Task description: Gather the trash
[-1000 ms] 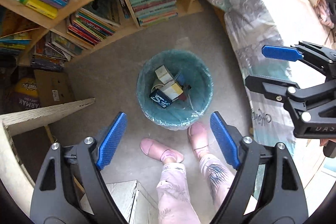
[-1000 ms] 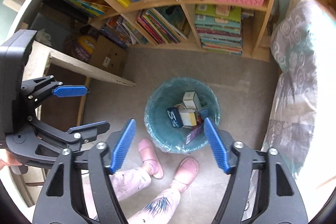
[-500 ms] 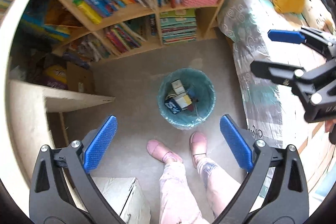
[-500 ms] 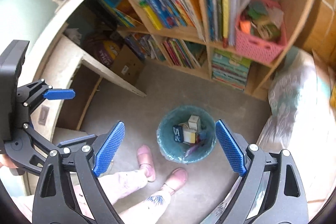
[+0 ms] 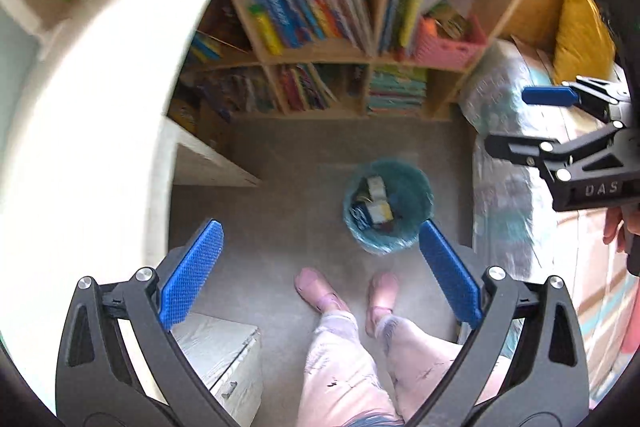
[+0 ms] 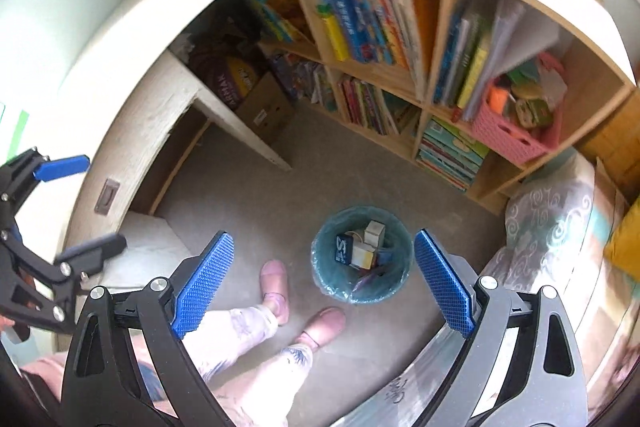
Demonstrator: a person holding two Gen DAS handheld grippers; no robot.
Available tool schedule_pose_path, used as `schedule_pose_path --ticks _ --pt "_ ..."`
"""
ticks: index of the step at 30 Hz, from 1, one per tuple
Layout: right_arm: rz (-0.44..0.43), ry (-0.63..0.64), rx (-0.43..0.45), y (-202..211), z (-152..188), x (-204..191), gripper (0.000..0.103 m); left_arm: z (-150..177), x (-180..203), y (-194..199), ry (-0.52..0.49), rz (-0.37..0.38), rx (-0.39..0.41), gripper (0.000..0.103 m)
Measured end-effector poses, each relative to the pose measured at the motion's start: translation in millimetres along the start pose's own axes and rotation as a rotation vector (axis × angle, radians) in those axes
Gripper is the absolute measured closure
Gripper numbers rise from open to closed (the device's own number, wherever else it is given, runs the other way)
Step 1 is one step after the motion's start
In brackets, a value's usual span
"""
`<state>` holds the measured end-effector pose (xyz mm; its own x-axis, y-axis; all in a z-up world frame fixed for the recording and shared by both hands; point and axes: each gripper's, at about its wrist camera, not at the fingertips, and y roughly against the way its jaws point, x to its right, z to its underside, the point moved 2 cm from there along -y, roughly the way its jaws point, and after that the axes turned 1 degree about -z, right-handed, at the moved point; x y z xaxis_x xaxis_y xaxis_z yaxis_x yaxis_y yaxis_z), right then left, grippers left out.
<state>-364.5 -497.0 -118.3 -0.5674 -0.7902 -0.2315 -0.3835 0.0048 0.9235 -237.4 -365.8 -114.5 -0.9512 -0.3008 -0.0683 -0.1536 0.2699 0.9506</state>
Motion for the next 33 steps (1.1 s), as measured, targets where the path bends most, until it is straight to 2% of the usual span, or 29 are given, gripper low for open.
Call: schedule_pose_path --ticks 2,9,12,18,33 --pt "-0.004 0.018 0.001 2.9 -3.7 -10.7 0.012 2.2 -9.0 6.2 0.02 -0.031 0.012 0.007" --pt "-0.01 0.095 0.022 20.2 -17.2 -46.3 0.012 12.1 -53.6 33.0 0.156 -0.073 0.063 0.007" --pt "-0.054 0.112 0.023 24.8 -25.7 -62.4 0.012 23.0 -76.6 40.0 0.223 -0.081 0.072 0.007" --pt "-0.113 0.19 0.053 28.4 -46.5 -103.5 0.012 54.4 -124.0 47.6 0.359 -0.156 0.067 0.007" --pt "-0.255 0.548 0.016 7.8 -98.5 -256.3 0.012 153.7 -250.3 80.4 0.857 -0.351 0.082 0.007"
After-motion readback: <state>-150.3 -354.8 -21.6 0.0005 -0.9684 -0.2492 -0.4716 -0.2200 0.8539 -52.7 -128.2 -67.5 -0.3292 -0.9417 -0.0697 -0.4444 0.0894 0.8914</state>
